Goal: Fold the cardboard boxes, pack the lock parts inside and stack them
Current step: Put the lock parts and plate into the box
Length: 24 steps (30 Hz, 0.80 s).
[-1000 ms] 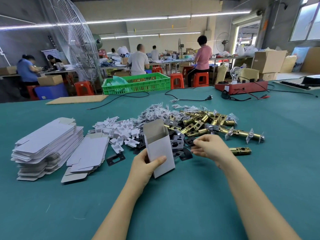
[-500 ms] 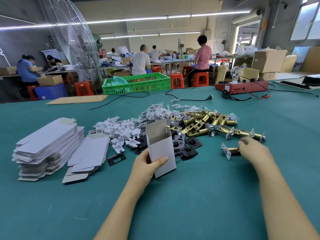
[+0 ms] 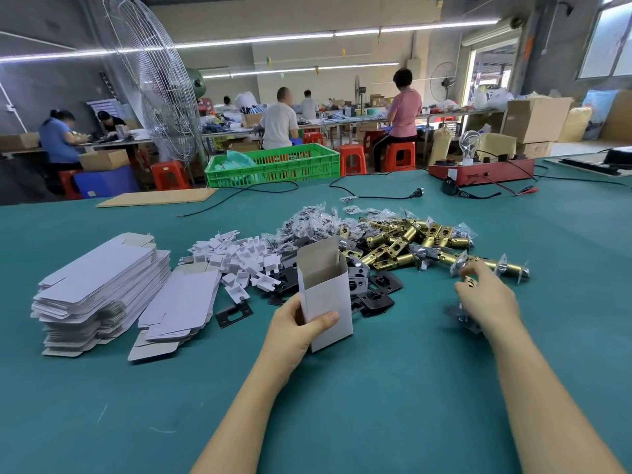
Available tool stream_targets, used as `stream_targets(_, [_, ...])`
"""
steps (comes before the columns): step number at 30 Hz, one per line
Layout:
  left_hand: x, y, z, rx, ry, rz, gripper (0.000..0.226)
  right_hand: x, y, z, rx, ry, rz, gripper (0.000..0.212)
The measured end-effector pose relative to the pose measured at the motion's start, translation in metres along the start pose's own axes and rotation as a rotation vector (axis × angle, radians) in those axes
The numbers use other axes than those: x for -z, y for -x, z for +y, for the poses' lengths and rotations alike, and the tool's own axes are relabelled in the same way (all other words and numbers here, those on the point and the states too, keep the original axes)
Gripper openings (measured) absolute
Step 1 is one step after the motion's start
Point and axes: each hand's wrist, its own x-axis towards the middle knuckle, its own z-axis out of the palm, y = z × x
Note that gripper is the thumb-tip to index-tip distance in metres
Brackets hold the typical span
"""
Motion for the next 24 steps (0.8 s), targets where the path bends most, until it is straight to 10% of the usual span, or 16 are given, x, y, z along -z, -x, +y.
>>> stream_targets(5, [0.000, 0.000, 0.000, -0.002, -0.002, -0.018, 0.042, 0.003, 0.008, -0.029, 0.157, -0.305, 0.007, 0.042])
stream_targets(14, [-0.005, 0.004, -0.002, -0.004, -0.091, -0.083, 0.047, 0.031, 0.039, -0.088, 0.001, -1.137, -0.348, 0.005])
stream_targets(24, [-0.016, 0.008, -0.004, 0.012, -0.266, -0.075, 0.033, 0.017, 0.086, -0.129, 0.408, -0.876, -0.289, 0.015])
